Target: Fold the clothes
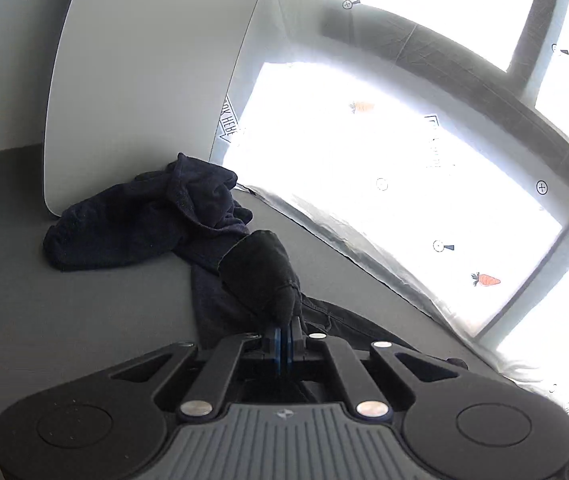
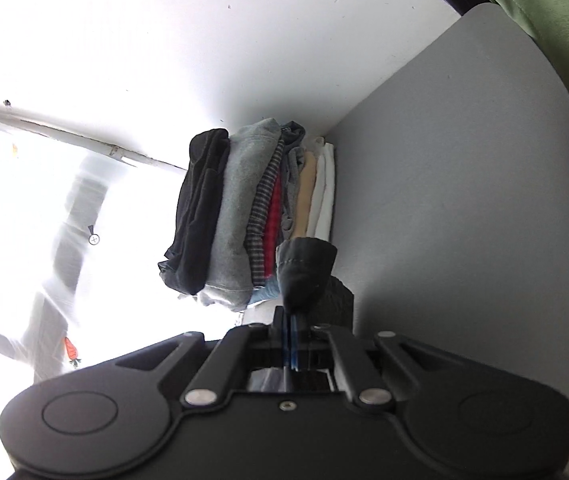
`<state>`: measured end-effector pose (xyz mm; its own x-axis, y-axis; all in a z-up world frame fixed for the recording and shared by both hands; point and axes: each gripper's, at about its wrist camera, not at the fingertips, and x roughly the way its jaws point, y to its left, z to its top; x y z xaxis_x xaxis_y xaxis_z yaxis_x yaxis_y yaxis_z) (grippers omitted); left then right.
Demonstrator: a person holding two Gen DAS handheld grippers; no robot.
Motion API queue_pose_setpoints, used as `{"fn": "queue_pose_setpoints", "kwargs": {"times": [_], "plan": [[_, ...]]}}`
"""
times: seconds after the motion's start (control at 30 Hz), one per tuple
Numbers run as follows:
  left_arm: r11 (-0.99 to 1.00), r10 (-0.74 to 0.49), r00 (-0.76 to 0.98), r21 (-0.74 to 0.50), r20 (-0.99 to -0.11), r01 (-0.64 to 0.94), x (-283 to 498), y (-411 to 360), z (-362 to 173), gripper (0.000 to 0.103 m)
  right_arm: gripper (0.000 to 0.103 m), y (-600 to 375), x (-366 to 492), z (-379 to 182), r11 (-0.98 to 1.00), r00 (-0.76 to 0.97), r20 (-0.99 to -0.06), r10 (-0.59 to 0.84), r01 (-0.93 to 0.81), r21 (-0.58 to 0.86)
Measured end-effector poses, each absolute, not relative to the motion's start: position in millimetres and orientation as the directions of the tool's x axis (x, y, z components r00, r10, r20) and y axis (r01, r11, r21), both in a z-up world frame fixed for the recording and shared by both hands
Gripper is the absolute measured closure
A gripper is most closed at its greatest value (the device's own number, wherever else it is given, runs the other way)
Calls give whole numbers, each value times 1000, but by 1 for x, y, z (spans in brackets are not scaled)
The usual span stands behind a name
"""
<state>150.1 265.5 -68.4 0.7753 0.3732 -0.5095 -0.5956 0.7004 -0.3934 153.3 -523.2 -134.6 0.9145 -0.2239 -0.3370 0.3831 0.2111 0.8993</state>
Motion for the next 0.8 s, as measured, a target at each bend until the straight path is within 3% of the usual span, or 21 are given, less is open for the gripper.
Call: {"fn": "queue_pose_setpoints", "kwargs": {"times": [0.37,0.8], "plan": [[632,380,740,-429,-555,-646,143,269,-84,100,101,-527,163,-118,337,893,-378,-245,444,830],[583,410,734,-463,-542,-668,173,279,-84,100,101,-508,267,-99,457,926,-337,-168,376,806]]}}
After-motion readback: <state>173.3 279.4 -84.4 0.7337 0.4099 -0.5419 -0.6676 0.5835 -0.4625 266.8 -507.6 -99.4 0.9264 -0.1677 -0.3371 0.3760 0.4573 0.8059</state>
